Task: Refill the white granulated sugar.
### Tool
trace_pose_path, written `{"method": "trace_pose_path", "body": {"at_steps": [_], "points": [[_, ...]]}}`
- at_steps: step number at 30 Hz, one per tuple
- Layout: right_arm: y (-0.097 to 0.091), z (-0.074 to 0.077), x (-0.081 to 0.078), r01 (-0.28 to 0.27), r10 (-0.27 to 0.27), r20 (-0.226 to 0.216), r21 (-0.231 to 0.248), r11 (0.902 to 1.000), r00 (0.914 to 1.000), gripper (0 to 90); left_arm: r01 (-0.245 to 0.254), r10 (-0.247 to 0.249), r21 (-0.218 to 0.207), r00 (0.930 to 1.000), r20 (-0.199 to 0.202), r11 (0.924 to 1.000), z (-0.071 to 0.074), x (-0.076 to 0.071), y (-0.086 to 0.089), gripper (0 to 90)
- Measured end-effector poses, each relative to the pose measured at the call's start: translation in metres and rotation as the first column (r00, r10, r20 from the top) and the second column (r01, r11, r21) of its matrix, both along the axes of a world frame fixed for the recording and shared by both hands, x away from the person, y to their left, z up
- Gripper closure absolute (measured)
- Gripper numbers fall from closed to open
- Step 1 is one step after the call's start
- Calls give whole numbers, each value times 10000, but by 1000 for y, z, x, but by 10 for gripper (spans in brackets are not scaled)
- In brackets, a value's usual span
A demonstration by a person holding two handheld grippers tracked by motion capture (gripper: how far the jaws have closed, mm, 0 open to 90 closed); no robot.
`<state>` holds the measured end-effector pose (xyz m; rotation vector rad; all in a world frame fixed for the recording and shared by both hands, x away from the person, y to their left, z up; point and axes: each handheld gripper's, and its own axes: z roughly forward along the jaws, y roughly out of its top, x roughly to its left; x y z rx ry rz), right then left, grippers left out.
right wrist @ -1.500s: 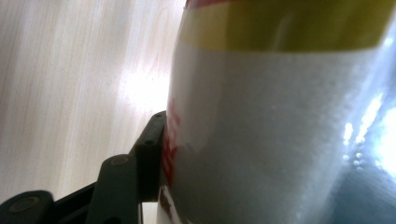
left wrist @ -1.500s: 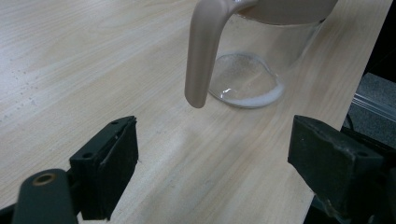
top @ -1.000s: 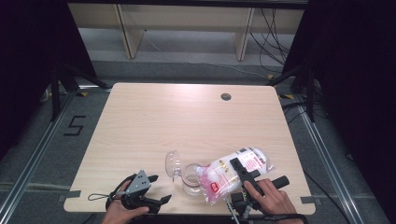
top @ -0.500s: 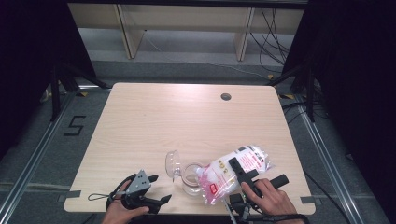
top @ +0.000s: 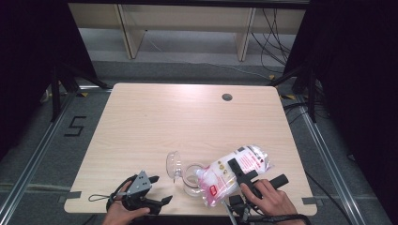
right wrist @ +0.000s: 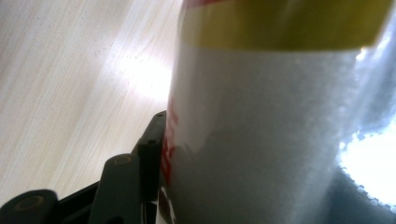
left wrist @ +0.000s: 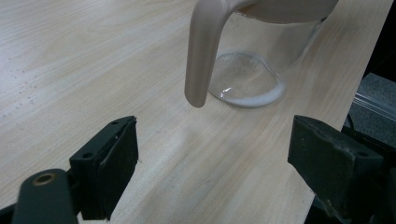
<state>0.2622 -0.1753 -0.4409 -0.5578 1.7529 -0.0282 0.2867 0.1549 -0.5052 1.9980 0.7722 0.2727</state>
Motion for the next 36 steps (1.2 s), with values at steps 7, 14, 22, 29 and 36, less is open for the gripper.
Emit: {"method": "trace_pose_path", "body": {"at_steps": [7,14,22,29,36], "points": [[1,0,0,-158,159,31,-162,9997,9999,490,18,-18,16,10000,42,10000,0,0,1,158],[1,0,-1,-195,198,135,-248,9995,9997,492,14,-14,71,10000,10,10000,1,0,1,158],[-1,3,-2,-25,30,201,-235,9997,9998,494,12,-12,37,10000,26,10000,0,0,1,158],[-1,4,-2,-130,137,202,-335,9994,9997,496,4,-4,123,10000,7,9999,0,1,1,158],[0,7,-3,-50,98,365,-1308,9914,9993,497,10,-10,75,10000,14,10000,0,0,1,158]]}}
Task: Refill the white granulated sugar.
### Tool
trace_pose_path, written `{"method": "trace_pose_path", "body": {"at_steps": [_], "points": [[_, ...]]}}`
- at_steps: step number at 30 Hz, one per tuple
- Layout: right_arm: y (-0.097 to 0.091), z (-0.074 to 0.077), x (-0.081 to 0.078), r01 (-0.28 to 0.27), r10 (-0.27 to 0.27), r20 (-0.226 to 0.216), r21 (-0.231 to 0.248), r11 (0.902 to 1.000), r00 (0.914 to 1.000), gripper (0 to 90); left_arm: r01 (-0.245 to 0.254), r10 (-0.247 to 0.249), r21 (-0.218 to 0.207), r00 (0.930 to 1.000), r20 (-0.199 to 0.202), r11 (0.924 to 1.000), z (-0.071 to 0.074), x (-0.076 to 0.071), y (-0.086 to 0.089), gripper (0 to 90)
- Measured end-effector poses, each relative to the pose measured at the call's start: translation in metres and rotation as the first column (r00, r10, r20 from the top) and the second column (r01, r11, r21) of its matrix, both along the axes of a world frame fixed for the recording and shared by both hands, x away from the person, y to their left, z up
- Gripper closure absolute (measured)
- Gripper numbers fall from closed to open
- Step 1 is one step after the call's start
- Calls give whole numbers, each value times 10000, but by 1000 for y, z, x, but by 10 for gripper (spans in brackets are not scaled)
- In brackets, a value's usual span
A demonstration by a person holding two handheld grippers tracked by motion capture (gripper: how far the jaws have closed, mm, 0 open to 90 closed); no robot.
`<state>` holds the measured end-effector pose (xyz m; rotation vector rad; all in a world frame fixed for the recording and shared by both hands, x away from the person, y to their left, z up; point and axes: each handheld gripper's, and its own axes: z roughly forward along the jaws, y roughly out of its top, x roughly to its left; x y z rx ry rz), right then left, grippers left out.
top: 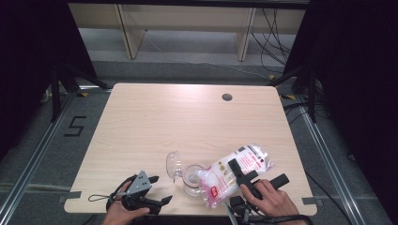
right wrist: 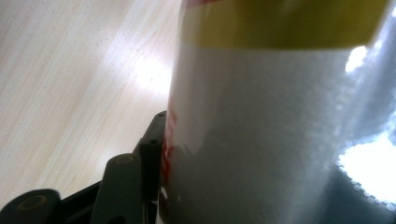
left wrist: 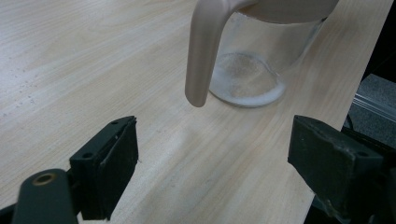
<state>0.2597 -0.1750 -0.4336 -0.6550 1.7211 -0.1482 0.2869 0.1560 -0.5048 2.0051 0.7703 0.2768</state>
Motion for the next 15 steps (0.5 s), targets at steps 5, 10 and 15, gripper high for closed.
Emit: {"method": "trace_pose_path", "body": {"at_steps": [5,10,15], "points": [[0,-1,1,-100,100,21,90,9999,9999,499,-6,6,-8,10000,-8,10000,0,0,0,158],[-1,-6,0,-25,49,-258,959,9954,9997,500,12,-12,-11,10000,28,10000,0,0,0,158],[1,-2,-1,-116,118,-40,359,9993,9999,501,9,-9,-58,10000,18,10000,-1,0,0,158]]}}
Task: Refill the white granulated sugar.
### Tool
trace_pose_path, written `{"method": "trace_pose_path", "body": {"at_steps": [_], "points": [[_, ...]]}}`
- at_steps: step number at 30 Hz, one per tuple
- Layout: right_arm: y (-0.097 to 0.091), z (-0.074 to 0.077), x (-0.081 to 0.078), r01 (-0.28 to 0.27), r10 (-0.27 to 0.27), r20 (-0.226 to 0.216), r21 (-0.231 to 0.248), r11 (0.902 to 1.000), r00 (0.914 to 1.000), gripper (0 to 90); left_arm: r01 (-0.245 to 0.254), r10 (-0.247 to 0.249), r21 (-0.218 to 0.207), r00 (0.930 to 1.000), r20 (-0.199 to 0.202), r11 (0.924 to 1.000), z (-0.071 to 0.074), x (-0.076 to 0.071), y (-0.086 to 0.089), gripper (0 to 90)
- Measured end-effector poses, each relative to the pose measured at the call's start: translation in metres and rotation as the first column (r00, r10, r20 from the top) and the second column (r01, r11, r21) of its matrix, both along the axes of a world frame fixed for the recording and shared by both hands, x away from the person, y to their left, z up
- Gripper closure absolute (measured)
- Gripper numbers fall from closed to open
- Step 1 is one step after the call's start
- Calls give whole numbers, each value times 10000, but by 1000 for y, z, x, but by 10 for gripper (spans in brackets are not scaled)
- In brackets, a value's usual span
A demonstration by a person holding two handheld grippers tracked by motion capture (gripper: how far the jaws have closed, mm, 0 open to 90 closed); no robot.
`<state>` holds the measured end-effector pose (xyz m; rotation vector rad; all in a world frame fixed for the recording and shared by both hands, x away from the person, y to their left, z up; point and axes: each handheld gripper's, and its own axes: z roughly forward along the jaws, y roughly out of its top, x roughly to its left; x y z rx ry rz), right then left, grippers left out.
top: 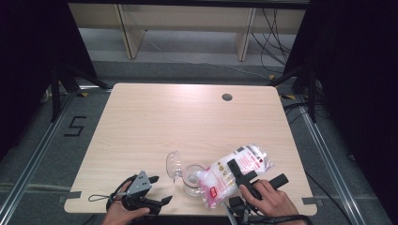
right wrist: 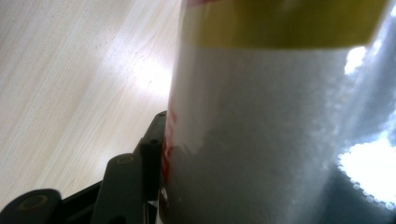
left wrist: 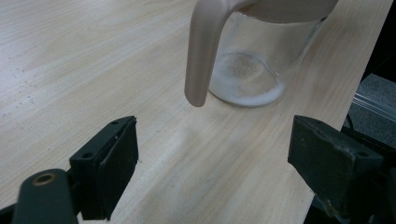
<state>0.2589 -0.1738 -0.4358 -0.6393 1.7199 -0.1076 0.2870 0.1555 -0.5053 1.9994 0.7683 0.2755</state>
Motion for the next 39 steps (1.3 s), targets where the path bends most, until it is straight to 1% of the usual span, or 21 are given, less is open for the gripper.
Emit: {"method": "trace_pose_path", "body": {"at_steps": [2,4,5,7,8,9,10,12,18,19,22,27,29,30,32,34,35,36,37,38,39], "points": [[0,0,-1,-33,33,-18,86,10000,10000,502,-5,5,58,10000,2,10000,0,0,0,158],[2,3,-1,-94,97,86,-339,9994,9999,503,-3,3,59,10000,4,10000,0,0,0,158],[3,0,-1,-119,119,-1,-13,9999,9999,503,8,-9,69,10000,14,10000,0,0,0,158],[4,1,-1,-135,135,6,-120,9998,9999,504,-7,7,-6,10000,1,10000,0,0,0,158],[5,3,-1,-152,156,85,-388,9991,9998,504,-8,8,-2,10000,-2,10000,0,0,0,158],[5,3,-1,-131,134,71,-437,9990,9999,504,-4,4,-4,10000,2,10000,0,0,0,158],[5,0,-1,-187,188,43,-172,9997,9998,505,-10,10,-8,10000,1,10000,0,0,0,158],[7,2,-2,-186,189,64,-469,9987,9998,506,-12,12,-9,10000,-7,10000,0,0,0,158],[9,3,-1,-293,298,92,-468,9985,9995,509,-10,10,-10,10000,-11,10000,0,0,0,158],[9,1,0,-294,294,33,-161,9994,9996,509,0,0,57,10000,5,10000,0,0,0,158],[9,1,0,-327,327,-25,-63,9994,9995,510,-14,14,33,10000,-18,10000,0,0,0,158],[10,3,3,-332,332,33,-129,9994,9994,513,-1,2,54,10000,-22,10000,1,0,0,158],[9,5,3,-255,258,74,-398,9989,9996,514,0,0,52,10000,-24,10000,1,0,0,158],[8,2,4,-184,184,-29,21,9998,9998,514,-5,5,53,10000,-29,10000,1,0,0,158],[7,5,5,-178,182,91,-394,9991,9998,515,3,-3,58,10000,-27,10000,1,0,0,158],[5,2,6,-155,155,13,-37,9999,9999,516,-5,5,52,10000,-30,10000,1,0,0,158],[5,5,6,-107,110,72,-392,9992,9999,516,-5,5,51,10000,-28,10000,1,0,0,158],[4,3,7,-212,213,30,-209,9996,9998,517,-8,8,48,10000,-28,10000,1,0,0,158],[2,2,7,-55,56,30,-112,9999,10000,517,-4,4,55,10000,-24,10000,1,0,0,158],[1,4,7,-24,28,107,-349,9994,9999,517,-13,13,43,10000,-29,10000,1,0,0,158],[0,4,7,-6,7,39,-298,9996,10000,518,-12,13,45,10000,-32,10000,1,0,1,158]]}}
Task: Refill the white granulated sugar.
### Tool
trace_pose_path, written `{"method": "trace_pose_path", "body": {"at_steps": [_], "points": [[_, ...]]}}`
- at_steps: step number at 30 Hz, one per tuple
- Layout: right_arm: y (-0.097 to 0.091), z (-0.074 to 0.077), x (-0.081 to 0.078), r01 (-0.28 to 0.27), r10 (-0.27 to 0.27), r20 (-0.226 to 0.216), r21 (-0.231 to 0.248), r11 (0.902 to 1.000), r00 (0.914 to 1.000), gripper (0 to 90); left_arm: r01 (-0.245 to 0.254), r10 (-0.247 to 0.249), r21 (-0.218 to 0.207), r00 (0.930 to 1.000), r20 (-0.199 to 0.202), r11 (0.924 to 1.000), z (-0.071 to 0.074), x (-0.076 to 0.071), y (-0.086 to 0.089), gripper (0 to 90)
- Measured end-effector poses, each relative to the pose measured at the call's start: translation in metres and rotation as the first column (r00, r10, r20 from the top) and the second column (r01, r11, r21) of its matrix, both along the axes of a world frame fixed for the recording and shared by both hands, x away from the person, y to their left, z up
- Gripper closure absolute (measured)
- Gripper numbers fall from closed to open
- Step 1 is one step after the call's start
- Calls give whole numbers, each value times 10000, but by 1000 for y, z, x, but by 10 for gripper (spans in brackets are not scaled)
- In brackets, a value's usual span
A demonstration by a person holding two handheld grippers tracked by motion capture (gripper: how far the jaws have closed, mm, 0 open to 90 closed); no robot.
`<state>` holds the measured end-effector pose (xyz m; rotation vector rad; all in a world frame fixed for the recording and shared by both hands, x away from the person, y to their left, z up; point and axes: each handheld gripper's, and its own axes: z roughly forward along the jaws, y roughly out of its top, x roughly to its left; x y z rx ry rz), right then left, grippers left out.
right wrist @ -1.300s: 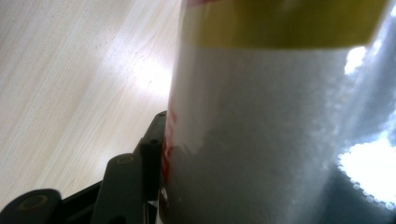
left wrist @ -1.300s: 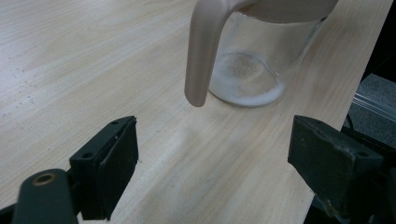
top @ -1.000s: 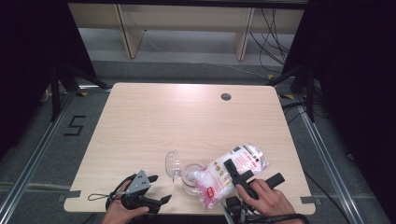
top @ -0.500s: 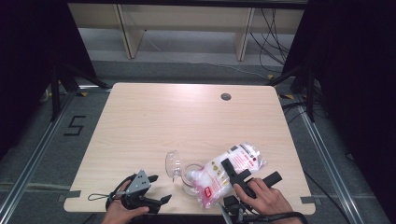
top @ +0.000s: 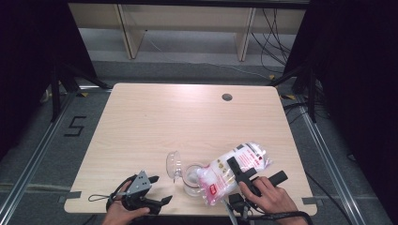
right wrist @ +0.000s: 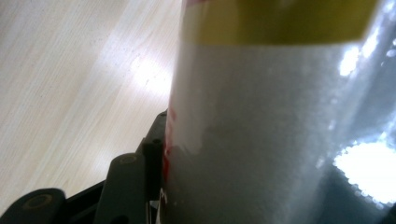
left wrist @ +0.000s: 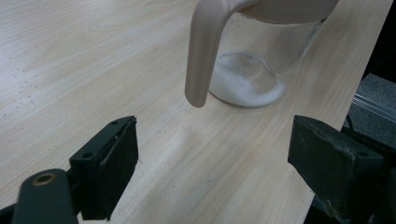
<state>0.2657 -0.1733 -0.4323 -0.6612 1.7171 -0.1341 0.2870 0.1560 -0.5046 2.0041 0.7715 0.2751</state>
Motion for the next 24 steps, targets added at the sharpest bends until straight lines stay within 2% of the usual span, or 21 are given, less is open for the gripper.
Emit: {"method": "trace_pose_path", "body": {"at_steps": [1,2,3,4,5,6,7,9,12,13,14,20,21,24], "points": [[-1,-1,0,27,-27,-22,200,9998,10000,518,4,-4,6,10000,7,10000,0,0,0,158],[-2,-1,0,23,-23,7,176,9998,10000,518,4,-4,2,10000,9,10000,0,0,0,158],[-2,1,1,20,-20,9,-68,10000,10000,519,-25,25,36,10000,12,10000,0,0,0,158],[-3,0,0,50,-49,-8,122,9999,10000,519,17,-17,1,10000,14,10000,0,0,0,158],[-4,2,0,112,-112,79,-75,9999,9999,519,-22,22,37,10000,17,10000,0,0,0,158],[-5,0,-1,194,-193,-33,227,9996,9998,520,-21,21,41,10000,22,10000,1,0,0,158],[-6,0,-1,173,-173,-3,230,9996,9998,520,-2,2,11,10000,13,10000,0,0,0,158],[-6,3,-1,48,-46,110,-180,9998,9999,521,-15,15,16,10000,45,10000,1,0,1,158],[-9,0,-5,339,-338,-29,357,9988,9994,521,130,-132,109,9998,162,9999,1,1,1,158],[-8,3,-4,223,-223,75,-58,9997,9997,522,95,-96,136,9998,144,9999,1,1,1,158],[-9,0,-5,313,-313,-10,211,9993,9995,522,133,-135,110,9998,142,9999,1,1,1,158],[-8,2,-7,163,-162,50,-191,9997,9999,523,130,-132,129,9998,151,9998,1,1,1,158],[-7,0,-7,168,-167,-20,153,9997,9999,523,125,-128,164,9998,172,9998,1,1,1,158],[-6,0,-8,126,-126,5,73,9999,9999,524,122,-125,158,9998,163,9998,1,1,1,158]]}}
